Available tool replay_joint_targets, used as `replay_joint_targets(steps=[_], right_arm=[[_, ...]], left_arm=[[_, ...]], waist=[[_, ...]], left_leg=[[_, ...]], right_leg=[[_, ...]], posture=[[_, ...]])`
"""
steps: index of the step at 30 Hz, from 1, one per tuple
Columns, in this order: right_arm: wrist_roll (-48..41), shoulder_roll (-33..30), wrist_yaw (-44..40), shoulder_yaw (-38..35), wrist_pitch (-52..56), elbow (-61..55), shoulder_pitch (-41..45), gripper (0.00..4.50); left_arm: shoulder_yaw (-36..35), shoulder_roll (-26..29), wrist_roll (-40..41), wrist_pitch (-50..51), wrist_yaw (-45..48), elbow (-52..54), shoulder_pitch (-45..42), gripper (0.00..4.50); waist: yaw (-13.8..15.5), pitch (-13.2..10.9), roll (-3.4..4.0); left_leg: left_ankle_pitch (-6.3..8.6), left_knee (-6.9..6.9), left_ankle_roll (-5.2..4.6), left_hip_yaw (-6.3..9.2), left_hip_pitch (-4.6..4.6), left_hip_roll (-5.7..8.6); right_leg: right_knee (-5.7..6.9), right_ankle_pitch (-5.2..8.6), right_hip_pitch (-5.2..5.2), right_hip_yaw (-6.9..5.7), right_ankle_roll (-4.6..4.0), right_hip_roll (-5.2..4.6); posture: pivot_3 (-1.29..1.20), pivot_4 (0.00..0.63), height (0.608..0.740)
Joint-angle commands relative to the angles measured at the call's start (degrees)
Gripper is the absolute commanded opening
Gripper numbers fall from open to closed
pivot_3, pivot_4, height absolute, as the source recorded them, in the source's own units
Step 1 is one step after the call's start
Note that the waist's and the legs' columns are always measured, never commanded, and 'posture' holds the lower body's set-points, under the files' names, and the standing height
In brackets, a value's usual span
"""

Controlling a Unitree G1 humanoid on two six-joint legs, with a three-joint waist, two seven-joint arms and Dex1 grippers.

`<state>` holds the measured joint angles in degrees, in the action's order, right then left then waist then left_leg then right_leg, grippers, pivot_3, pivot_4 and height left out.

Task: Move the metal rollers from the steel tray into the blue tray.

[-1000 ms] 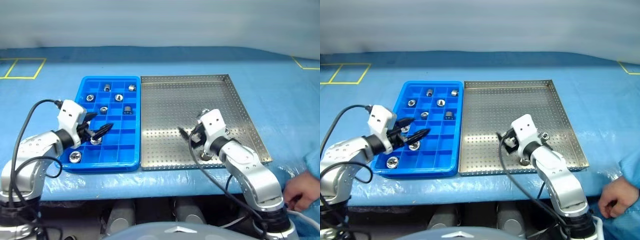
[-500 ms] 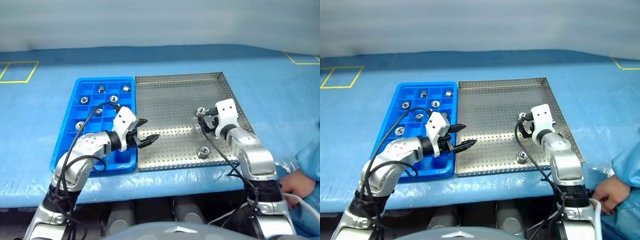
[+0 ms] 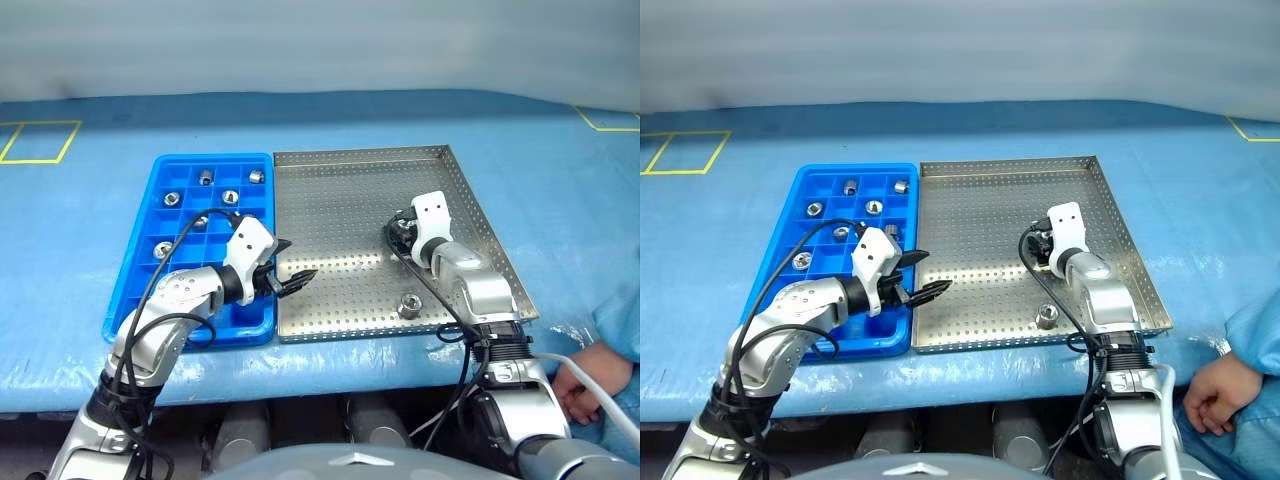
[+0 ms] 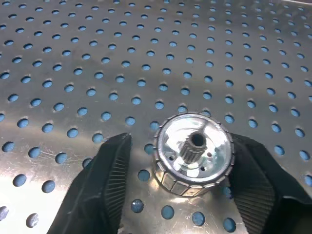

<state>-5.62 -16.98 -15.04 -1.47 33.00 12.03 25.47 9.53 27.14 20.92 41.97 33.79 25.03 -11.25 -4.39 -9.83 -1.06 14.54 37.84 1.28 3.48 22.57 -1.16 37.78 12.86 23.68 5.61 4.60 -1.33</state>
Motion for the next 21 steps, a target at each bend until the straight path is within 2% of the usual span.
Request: replay_joint_targets(steps=[1,2,7,13,17,21], right_arm=[[0.29,0.07,0.16,-0.22,-1.36,-2.36,0.93,1.98],[0.39,0.12,0.17,0.02,-1.27,-3.17,0.77,1.70],[-0.59,1.39,-0.84,1.64,1.23,-11.77,0.00,1.70],[-4.22,8.11,-3.29,8.33,7.20,-24.01,2.34,1.70],[-5.61,11.76,-6.12,14.36,9.62,-26.23,5.56,1.70],[-4.75,13.45,-9.22,20.18,8.45,-23.02,9.12,1.70]], left_arm=[[-1.20,0.37,0.07,-0.89,-0.32,2.45,0.53,4.00],[-1.38,0.48,0.13,-0.88,-0.32,2.43,0.68,4.00],[-4.06,1.83,0.61,-1.17,-0.23,2.82,1.75,4.00],[-15.60,6.86,1.55,-1.32,-0.99,2.35,4.08,4.00],[-20.57,10.92,0.92,-1.27,-0.34,3.06,6.01,4.00],[-23.32,11.78,2.17,-0.97,-0.39,5.66,9.16,4.00]], waist=[[0.07,0.00,0.00],[0.11,-0.01,0.01],[0.10,-0.03,0.05],[0.06,-0.05,0.07],[0.78,-0.06,0.10],[1.58,-0.06,0.09]], left_leg=[[0.00,0.00,0.00,0.00,0.00,0.00],[0.00,0.00,0.00,0.00,0.00,0.00],[0.00,-0.02,0.00,0.00,0.01,-0.01],[0.00,-0.13,0.01,0.06,0.01,-0.13],[-0.01,-0.15,0.02,0.10,0.02,-0.14],[-0.01,-0.22,0.03,0.11,0.07,-0.04]], right_leg=[[0.00,0.00,0.00,0.00,0.00,0.00],[0.00,0.00,0.00,0.00,0.00,0.00],[0.02,0.00,0.05,0.00,0.00,0.01],[0.04,0.04,0.14,-0.05,-0.07,0.13],[0.05,0.09,0.14,-0.13,-0.15,0.12],[-0.04,0.10,0.14,-0.18,-0.16,-0.05]], posture=[[0.01,0.150,0.740],[0.01,0.150,0.740],[0.01,0.150,0.740],[0.04,0.150,0.740],[0.06,0.150,0.740],[0.09,0.150,0.740]])
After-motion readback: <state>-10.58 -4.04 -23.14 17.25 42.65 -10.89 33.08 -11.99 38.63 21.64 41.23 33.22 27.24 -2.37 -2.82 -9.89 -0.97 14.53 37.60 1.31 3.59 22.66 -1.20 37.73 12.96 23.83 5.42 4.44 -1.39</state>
